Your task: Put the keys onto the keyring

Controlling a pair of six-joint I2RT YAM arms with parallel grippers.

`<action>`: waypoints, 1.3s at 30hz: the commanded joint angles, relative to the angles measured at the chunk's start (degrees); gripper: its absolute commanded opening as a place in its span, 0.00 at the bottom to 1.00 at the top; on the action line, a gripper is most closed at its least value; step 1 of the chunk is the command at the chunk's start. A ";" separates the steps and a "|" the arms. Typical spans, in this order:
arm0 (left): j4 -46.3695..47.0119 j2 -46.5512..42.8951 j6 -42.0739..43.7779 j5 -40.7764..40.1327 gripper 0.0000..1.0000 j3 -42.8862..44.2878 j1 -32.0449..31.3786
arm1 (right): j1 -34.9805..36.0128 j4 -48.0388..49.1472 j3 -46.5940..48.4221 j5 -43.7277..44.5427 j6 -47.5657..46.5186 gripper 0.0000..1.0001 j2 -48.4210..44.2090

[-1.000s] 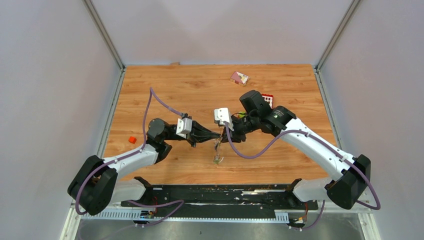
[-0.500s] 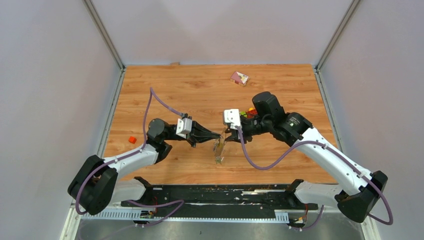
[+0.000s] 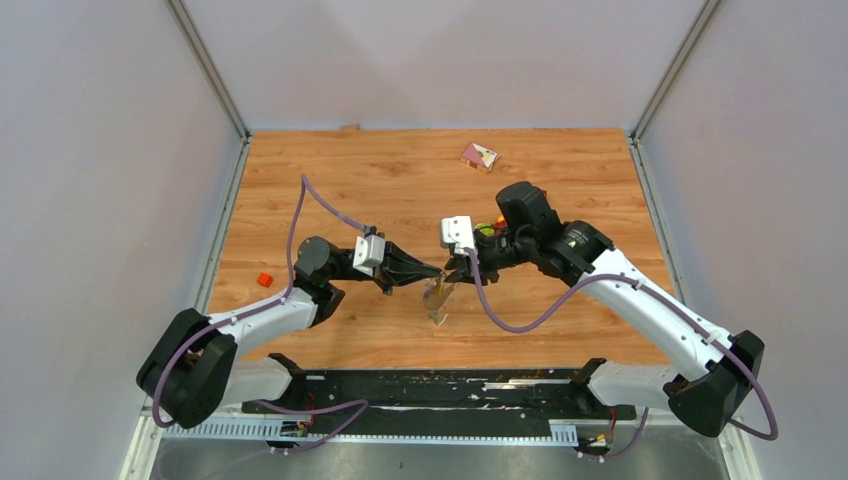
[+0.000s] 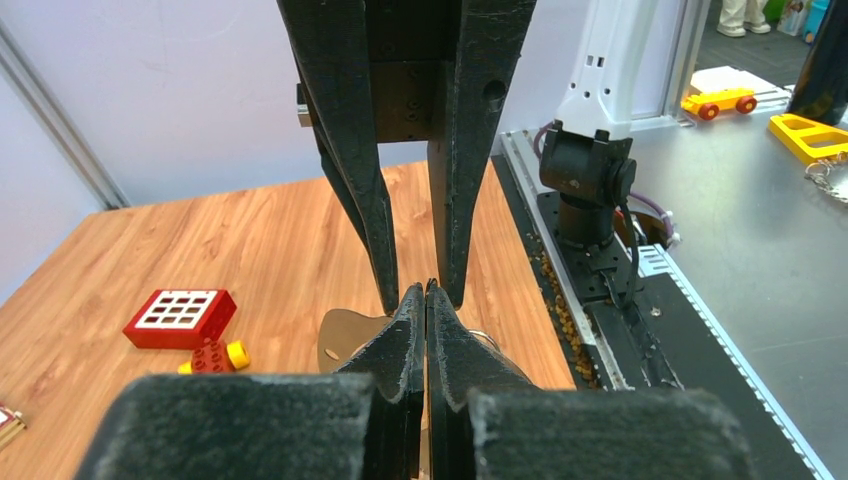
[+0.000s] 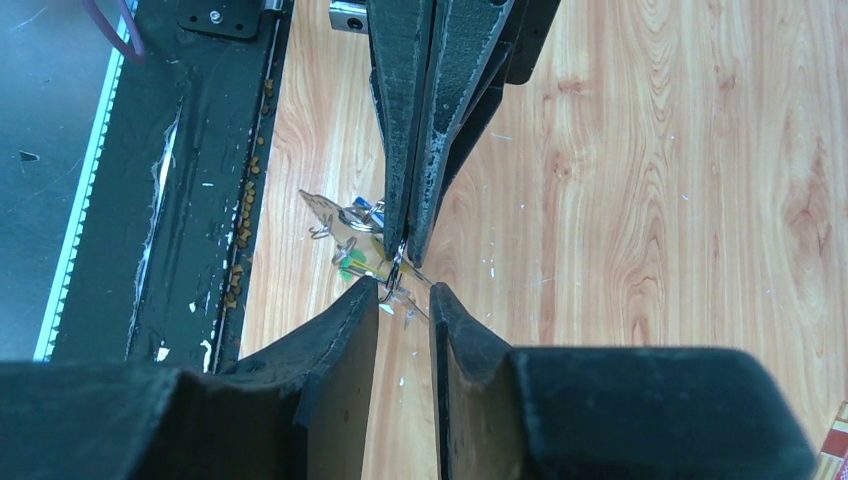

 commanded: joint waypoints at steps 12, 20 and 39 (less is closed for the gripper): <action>2.05 -0.71 1.07 -1.93 0.00 0.72 -0.01 | -0.05 2.53 1.65 -0.35 0.55 0.00 1.00; -20.37 -2.67 15.57 -4.11 0.35 6.89 0.34 | 1.58 -10.29 11.58 10.75 -2.06 0.00 6.44; -24.26 -0.48 18.27 -3.35 0.29 7.85 0.17 | 3.64 -13.11 16.40 14.13 -0.96 0.00 11.63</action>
